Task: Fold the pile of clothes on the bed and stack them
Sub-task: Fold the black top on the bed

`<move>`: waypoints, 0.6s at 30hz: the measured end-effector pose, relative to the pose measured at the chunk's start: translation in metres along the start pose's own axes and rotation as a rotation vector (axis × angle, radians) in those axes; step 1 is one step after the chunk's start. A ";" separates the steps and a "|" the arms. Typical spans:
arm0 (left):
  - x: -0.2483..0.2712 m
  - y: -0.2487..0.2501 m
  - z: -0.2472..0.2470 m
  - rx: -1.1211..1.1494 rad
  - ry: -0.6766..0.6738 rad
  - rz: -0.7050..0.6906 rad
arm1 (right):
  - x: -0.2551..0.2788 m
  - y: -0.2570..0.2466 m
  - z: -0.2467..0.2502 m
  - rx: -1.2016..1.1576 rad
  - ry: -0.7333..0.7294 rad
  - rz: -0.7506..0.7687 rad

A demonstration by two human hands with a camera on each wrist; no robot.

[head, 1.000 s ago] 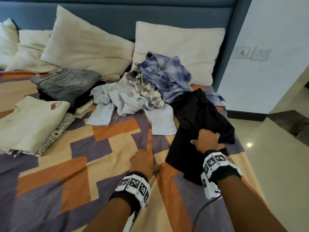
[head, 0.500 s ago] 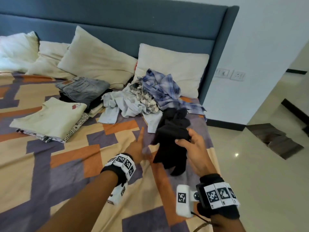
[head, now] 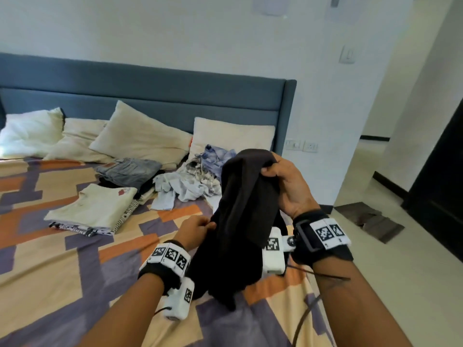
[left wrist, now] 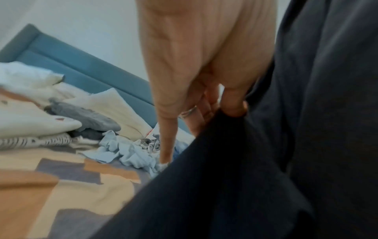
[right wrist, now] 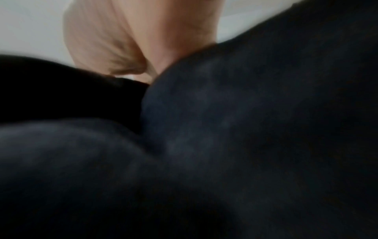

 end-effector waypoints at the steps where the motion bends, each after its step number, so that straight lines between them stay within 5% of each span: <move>1: 0.005 0.005 0.007 0.007 0.051 0.025 | -0.001 -0.005 -0.002 0.057 0.045 0.010; 5: 0.029 0.019 0.055 0.213 0.269 0.184 | -0.010 -0.010 0.024 0.357 0.354 -0.020; 8: 0.031 0.022 0.095 0.479 0.349 0.286 | -0.008 -0.006 0.055 0.807 0.516 -0.023; 10: 0.038 0.032 0.113 0.608 0.343 0.323 | 0.004 -0.003 0.071 1.064 0.668 -0.019; 12: 0.042 0.042 0.117 0.605 0.275 0.315 | 0.010 -0.002 0.074 1.067 0.697 0.056; 14: 0.047 0.051 0.107 0.562 0.133 0.353 | 0.008 0.006 0.055 0.959 0.450 0.088; 18: 0.058 0.056 0.076 0.644 -0.003 0.450 | 0.029 0.037 -0.017 1.069 -0.285 -0.063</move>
Point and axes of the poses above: each hand's wrist, its own x-axis away from the middle knuckle, its own z-axis out of the back of the hand, y = z × x, the point moved 4 cm from there along -x, towards the middle knuckle, and after that the axes turned 8 degrees about y, right-handed, at the moved point
